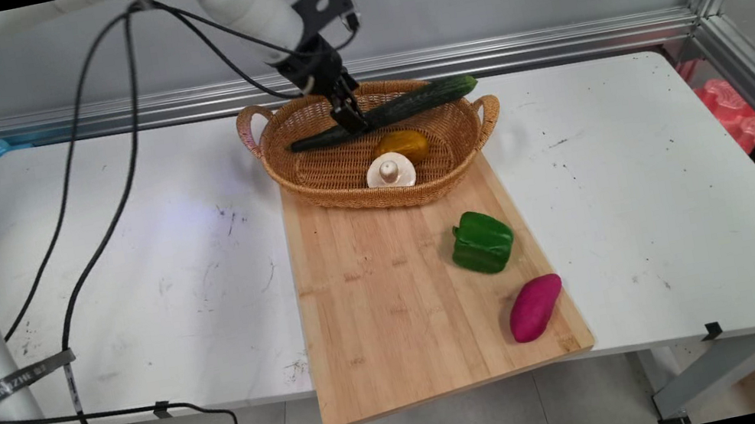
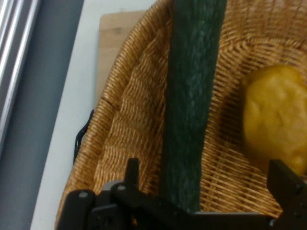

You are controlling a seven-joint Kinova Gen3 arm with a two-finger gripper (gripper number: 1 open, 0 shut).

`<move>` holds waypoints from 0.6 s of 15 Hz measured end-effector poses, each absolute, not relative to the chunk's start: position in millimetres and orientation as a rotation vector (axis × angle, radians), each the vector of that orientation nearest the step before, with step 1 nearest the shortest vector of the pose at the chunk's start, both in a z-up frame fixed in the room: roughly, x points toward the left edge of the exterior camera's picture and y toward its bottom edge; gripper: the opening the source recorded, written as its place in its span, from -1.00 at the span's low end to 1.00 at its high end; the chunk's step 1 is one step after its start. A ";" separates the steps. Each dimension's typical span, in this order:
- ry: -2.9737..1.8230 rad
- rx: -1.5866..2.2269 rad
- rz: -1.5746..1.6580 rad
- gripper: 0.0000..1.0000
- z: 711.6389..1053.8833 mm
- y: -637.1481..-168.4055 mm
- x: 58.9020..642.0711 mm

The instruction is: Pick up the cucumber from the vegetable basket

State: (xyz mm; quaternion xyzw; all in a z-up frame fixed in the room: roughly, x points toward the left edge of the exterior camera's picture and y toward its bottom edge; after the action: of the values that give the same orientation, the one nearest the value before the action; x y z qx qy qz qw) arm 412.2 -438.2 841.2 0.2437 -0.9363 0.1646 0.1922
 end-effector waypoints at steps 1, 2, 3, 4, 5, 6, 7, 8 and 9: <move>-2.641 0.675 0.460 1.00 833.8 -443.4 409.8; -2.656 0.664 0.457 1.00 825.7 -448.9 407.4; -2.668 0.652 0.455 1.00 818.7 -454.0 404.6; -2.678 0.641 0.452 1.00 813.1 -457.8 402.6; -2.689 0.627 0.450 1.00 807.5 -461.7 400.6; -2.698 0.615 0.448 1.00 803.5 -464.5 399.0; -2.707 0.601 0.446 1.00 799.7 -467.3 397.6; -2.715 0.586 0.446 1.00 796.9 -469.5 396.6; -2.722 0.568 0.444 1.00 795.2 -471.1 395.8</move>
State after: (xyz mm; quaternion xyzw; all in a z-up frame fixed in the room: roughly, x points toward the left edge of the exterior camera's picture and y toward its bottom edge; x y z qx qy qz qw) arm 395.8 -471.1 795.2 0.1992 -0.9539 0.1557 0.1619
